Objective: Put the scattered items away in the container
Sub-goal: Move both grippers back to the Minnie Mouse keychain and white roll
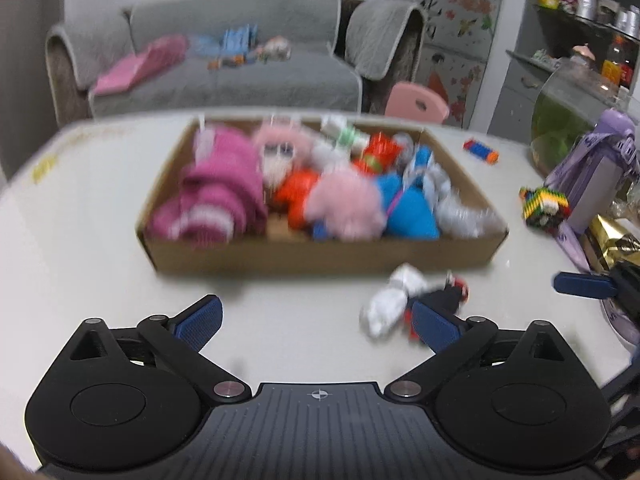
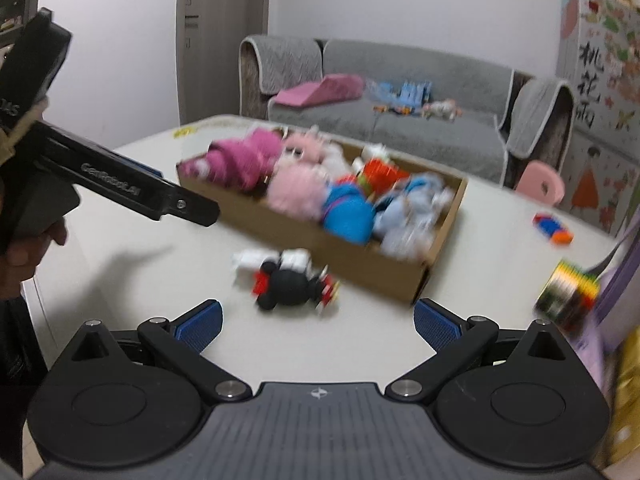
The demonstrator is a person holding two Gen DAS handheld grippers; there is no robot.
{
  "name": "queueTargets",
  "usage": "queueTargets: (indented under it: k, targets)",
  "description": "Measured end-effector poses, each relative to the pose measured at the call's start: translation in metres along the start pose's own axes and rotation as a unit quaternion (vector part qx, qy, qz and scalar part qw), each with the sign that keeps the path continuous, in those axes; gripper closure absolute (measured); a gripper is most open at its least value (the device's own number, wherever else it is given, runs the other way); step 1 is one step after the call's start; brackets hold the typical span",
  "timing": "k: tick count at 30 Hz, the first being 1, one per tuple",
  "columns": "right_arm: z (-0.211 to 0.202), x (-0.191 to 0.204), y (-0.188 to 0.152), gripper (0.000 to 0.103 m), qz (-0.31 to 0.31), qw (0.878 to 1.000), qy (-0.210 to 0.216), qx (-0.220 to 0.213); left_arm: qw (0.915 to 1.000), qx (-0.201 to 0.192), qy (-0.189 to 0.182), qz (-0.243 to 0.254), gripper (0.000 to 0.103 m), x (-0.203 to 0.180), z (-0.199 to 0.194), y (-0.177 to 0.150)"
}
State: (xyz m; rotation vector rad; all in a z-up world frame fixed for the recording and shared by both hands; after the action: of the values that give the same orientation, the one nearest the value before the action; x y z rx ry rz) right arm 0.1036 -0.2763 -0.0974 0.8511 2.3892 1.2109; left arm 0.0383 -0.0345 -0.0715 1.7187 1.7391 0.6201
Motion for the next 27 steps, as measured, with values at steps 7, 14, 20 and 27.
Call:
queueTargets:
  k: [7, 14, 20, 27]
  targets:
    - [0.043, 0.007, 0.013, 0.001, -0.002, 1.0, 0.007, 0.005, 0.9997, 0.004, 0.011, -0.023, 0.002, 0.021, -0.016, -0.018]
    - [0.084, 0.009, 0.02, 0.003, -0.015, 0.999, 0.005, 0.037, 0.9992, 0.009, 0.023, -0.032, 0.002, 0.04, -0.021, -0.025]
    - [0.082, 0.005, 0.009, 0.024, 0.002, 0.999, 0.024, 0.048, 0.9993, 0.009, 0.026, -0.024, 0.002, 0.04, -0.021, -0.025]
    - [0.052, -0.012, -0.009, 0.037, 0.007, 0.998, 0.016, 0.053, 0.9997, 0.017, 0.016, -0.011, 0.002, 0.022, -0.005, -0.02]
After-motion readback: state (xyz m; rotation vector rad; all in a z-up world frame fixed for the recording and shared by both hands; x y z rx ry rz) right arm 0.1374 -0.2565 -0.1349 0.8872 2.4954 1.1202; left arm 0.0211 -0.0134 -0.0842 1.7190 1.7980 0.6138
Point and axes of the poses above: each gripper's, at about its wrist camera, not at the fingertips, and z roughly the way its jaws point, x to its left, y to its top, the point moved 2 cm from there along z, roughly the way its jaws point
